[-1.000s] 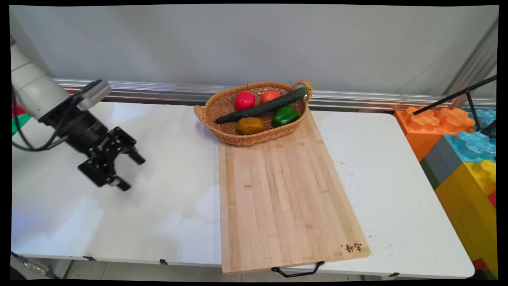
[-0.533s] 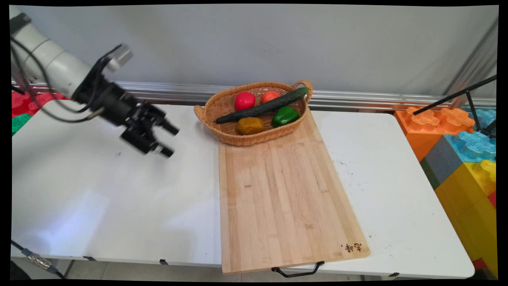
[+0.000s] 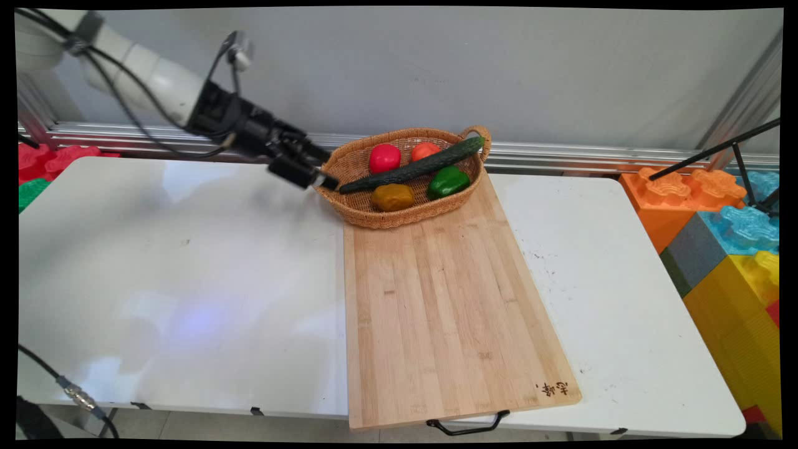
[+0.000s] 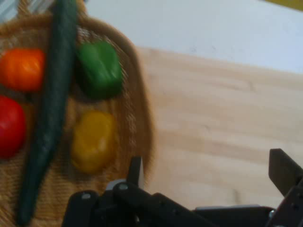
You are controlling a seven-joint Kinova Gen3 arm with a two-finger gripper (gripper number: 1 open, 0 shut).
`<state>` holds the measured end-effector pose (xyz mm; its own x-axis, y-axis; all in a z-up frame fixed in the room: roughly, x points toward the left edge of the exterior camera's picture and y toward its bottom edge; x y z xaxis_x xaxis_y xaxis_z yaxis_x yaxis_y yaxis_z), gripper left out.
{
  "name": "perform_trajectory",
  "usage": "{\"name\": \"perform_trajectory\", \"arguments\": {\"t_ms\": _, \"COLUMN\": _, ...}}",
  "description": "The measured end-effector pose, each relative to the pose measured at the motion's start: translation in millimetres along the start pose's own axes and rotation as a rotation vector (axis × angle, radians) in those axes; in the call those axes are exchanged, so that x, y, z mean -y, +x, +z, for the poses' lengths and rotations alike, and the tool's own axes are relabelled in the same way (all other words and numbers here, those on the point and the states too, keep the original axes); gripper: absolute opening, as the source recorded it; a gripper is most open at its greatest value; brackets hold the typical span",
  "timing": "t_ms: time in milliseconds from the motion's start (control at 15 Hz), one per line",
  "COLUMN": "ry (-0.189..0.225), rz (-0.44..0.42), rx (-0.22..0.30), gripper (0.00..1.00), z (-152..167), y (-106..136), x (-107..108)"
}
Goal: Pick up the potato from the vegetable basket
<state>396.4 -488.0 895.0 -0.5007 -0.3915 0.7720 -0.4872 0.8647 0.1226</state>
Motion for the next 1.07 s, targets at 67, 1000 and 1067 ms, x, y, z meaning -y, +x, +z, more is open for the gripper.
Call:
{"name": "perform_trajectory", "arguments": {"t_ms": 67, "ry": 0.019, "rz": 0.001, "rx": -0.010, "gripper": 1.00, "z": 8, "y": 5, "x": 3}}
{"name": "perform_trajectory", "arguments": {"t_ms": 1000, "ry": 0.177, "rz": 0.072, "rx": 0.213, "gripper": 1.00, "z": 123, "y": 48, "x": 40}}
{"name": "perform_trajectory", "arguments": {"t_ms": 1067, "ry": 0.178, "rz": 0.072, "rx": 0.234, "gripper": 1.00, "z": 129, "y": 48, "x": 42}}
